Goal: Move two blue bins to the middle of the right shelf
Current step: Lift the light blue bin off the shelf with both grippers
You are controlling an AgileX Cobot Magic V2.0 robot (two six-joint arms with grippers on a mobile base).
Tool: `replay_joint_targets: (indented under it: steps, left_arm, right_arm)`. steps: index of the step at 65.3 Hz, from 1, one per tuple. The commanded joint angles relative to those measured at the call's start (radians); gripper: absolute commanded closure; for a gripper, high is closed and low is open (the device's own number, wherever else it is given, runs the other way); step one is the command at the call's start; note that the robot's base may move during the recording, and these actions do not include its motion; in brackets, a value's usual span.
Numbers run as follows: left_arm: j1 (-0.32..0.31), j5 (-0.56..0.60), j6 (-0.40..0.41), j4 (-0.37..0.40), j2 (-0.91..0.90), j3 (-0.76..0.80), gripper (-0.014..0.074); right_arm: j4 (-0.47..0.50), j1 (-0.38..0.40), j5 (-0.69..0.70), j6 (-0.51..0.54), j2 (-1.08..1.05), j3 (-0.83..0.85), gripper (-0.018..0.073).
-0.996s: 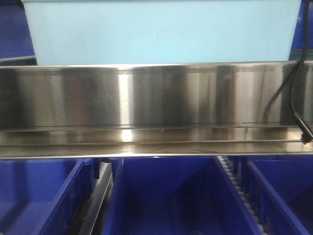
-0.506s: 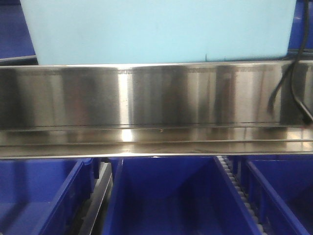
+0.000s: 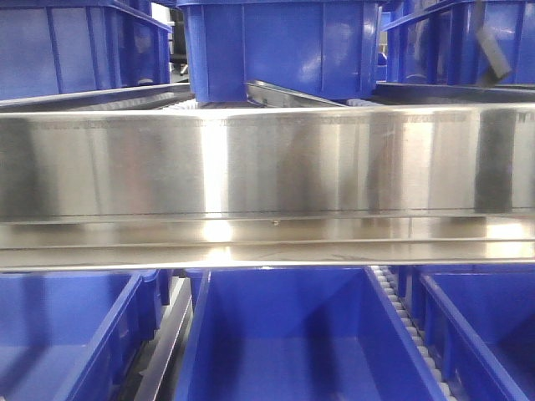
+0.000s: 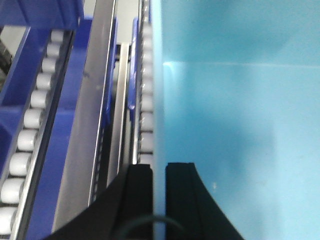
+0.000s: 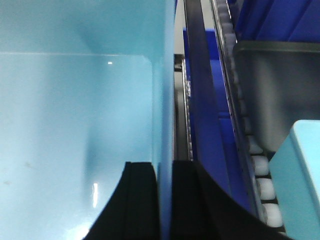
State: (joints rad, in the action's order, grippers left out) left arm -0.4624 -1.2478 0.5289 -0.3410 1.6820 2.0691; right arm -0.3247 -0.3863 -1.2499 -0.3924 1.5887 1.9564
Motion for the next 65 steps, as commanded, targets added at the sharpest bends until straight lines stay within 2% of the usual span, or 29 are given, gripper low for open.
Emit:
replay_joint_targets:
  steps: [1,17,29,65]
  left_arm:
    - [-0.015,0.027,0.0,0.013,-0.034,0.025,0.0708]
    - [-0.015,0.027,-0.007,0.013,-0.045,0.027,0.0708]
    - [-0.015,0.027,-0.056,0.005,-0.045,0.027,0.0708]
    - [-0.015,0.027,-0.056,0.0,-0.043,0.027,0.0708]
  right_arm:
    - [-0.016,-0.005,0.029,-0.002,-0.035,0.01,0.0711]
    - [-0.016,-0.005,0.029,-0.002,-0.037,0.01,0.0711]
    - [-0.016,-0.005,0.038,-0.004,-0.037,0.01,0.0711]
    - [-0.016,-0.005,0.073,-0.029,-0.036,0.01,0.0711]
